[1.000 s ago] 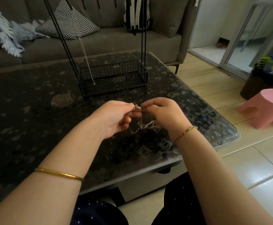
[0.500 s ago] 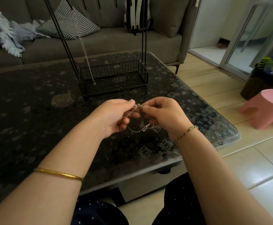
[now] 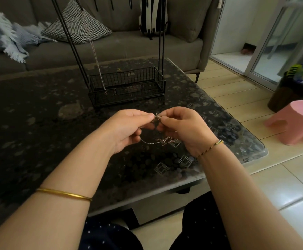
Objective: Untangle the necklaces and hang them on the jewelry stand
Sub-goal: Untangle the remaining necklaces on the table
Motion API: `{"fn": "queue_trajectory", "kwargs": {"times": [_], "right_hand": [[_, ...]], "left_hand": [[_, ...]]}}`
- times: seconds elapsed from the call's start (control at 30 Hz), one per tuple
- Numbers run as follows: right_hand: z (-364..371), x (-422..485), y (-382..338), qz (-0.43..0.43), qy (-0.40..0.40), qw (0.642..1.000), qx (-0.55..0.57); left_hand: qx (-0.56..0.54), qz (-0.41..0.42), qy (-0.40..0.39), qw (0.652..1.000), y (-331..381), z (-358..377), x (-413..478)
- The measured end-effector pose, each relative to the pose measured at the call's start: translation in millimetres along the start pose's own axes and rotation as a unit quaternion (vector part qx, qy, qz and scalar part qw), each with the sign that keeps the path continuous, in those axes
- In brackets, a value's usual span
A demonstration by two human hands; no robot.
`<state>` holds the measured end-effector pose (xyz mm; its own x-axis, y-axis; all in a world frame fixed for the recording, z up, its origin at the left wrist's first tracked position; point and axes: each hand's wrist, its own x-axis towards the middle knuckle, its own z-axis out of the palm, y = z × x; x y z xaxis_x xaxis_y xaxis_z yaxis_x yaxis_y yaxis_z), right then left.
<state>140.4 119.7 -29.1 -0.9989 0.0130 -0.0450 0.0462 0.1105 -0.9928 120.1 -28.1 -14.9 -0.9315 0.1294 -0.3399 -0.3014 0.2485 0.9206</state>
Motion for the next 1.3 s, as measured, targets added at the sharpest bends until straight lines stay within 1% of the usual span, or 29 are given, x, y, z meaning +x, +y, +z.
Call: {"fn": "queue_trajectory", "kwargs": {"times": [0.13, 0.27, 0.47, 0.6, 0.73, 1.0, 1.3], "right_hand": [[1.2, 0.5, 0.0, -0.030, 0.006, 0.999, -0.038], [0.6, 3.3, 2.7, -0.037, 0.012, 0.998, -0.056], [1.8, 3.9, 2.7, -0.035, 0.010, 0.999, -0.038], [3.1, 2.8, 2.1, -0.027, 0.012, 1.000, -0.007], [3.4, 1.2, 1.2, -0.029, 0.013, 0.999, -0.004], [2.3, 2.5, 1.9, -0.041, 0.028, 0.998, -0.027], [1.4, 1.0, 0.8, -0.103, 0.070, 0.988, -0.089]], "left_hand": [[0.015, 0.009, -0.005, 1.000, -1.4, -0.1, 0.5], [0.002, 0.030, 0.005, 1.000, -1.0, -0.5, 1.3], [-0.018, 0.040, 0.034, 0.998, 1.1, 1.4, 0.3], [-0.035, 0.034, 0.037, 0.998, 2.7, 2.8, -0.6], [-0.032, 0.045, 0.039, 0.998, 2.9, 2.1, -1.6], [-0.046, 0.058, -0.001, 0.997, 2.9, -0.2, -3.1], [-0.037, 0.069, -0.010, 0.997, 2.9, 3.5, -4.0]]}}
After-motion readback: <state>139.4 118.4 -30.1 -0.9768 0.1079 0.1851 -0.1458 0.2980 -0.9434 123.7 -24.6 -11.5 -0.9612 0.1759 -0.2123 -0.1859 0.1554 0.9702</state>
